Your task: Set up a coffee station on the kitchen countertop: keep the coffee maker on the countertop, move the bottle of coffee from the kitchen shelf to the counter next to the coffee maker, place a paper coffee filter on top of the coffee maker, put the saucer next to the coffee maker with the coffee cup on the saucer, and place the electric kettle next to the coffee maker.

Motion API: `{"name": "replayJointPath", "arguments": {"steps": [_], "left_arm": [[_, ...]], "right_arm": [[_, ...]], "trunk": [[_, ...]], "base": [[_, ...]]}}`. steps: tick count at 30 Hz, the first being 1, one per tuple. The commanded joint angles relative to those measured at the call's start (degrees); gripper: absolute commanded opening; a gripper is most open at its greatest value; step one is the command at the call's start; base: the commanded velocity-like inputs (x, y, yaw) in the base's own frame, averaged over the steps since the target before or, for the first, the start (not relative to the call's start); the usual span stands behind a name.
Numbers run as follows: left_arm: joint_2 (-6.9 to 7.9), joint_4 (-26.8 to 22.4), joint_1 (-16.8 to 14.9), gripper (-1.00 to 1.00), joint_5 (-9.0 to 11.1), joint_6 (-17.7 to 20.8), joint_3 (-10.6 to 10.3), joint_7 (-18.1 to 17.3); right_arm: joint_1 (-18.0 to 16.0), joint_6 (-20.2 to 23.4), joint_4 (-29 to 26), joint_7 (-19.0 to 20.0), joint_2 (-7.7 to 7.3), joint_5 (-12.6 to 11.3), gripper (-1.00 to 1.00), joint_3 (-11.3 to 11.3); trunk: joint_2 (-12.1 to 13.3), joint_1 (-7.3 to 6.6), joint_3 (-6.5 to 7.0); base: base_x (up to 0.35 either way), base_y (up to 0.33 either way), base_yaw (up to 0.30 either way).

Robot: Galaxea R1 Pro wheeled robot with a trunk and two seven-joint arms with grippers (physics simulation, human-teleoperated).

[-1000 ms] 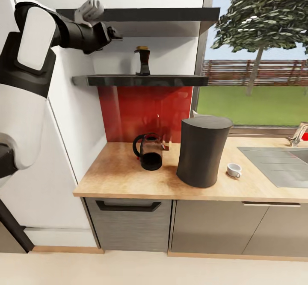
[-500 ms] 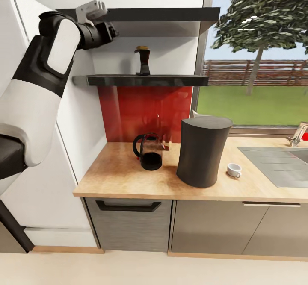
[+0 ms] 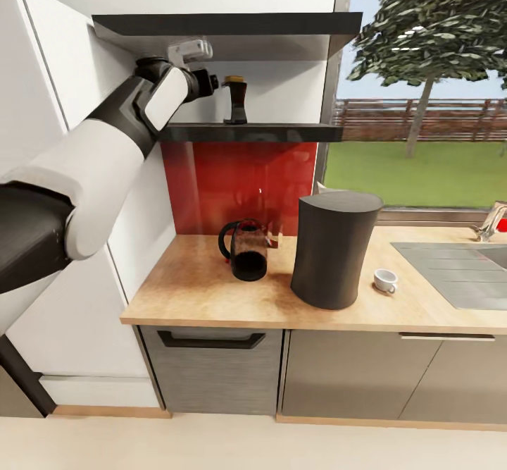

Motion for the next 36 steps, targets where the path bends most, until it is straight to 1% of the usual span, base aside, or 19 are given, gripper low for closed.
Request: {"name": "replayJointPath", "arguments": {"steps": [1,3,9,12,15,18,24,33,36], "left_arm": [[-0.13,0.85,-0.24,1.00,0.53,-0.43,-0.48,0.47],[-0.31,1.84,-0.56,1.00,0.45,-1.09,-0.51,0.44],[-0.41,2.31,-0.79,1.00,0.44,-1.70,-0.45,0.42],[-0.42,2.08,-0.56,1.00,0.43,-3.46,-0.45,0.42],[-0.36,1.89,-0.28,1.00,0.30,-6.46,-0.48,0.42],[-0.28,1.78,-0.08,1.00,-0.85,-7.67,-0.47,0.42],[-0.30,1.76,0.04,1.00,-1.82,-8.05,-0.45,0.94],[0.01,1.80,0.06,1.00,-2.00,-8.04,-0.57,1.11],[0.06,1.72,0.06,1.00,-1.97,-8.05,-0.50,1.11]], "right_arm": [[-0.04,-0.19,0.03,-0.07,0.01,0.03,1.00,-0.07],[-0.04,-0.19,0.04,-0.07,0.01,0.03,1.00,-0.07],[-0.04,-0.14,0.04,-0.05,0.00,0.03,1.00,-0.13],[-0.04,-0.12,0.04,-0.02,0.01,0.01,1.00,-0.15],[-0.04,-0.10,0.03,0.00,0.01,-0.04,1.00,-0.16],[-0.04,-0.10,0.04,0.02,0.01,-0.06,1.00,-0.16],[-0.04,-0.10,0.01,-0.02,0.01,-0.06,1.00,-0.16],[-0.04,-0.10,-0.05,-0.05,0.01,-0.05,1.00,-0.16],[-0.04,-0.10,-0.09,-0.06,0.01,-0.06,1.00,-0.16]], "trunk": [[-0.13,0.03,-0.13],[-0.13,0.03,-0.13],[-0.13,0.03,-0.13],[-0.13,0.03,-0.13],[-0.13,0.03,-0.13],[-0.13,0.03,-0.13],[-0.13,0.03,-0.13],[-0.13,0.03,-0.13],[-0.13,0.03,-0.13]], "base": [[0.000,0.000,0.000],[0.000,0.000,0.000],[0.000,0.000,-0.002],[0.000,0.000,-0.121],[0.000,0.000,-0.227],[0.000,0.000,-0.276],[0.000,0.000,-0.210],[0.005,0.000,-0.031],[0.135,0.000,-0.003]]}}
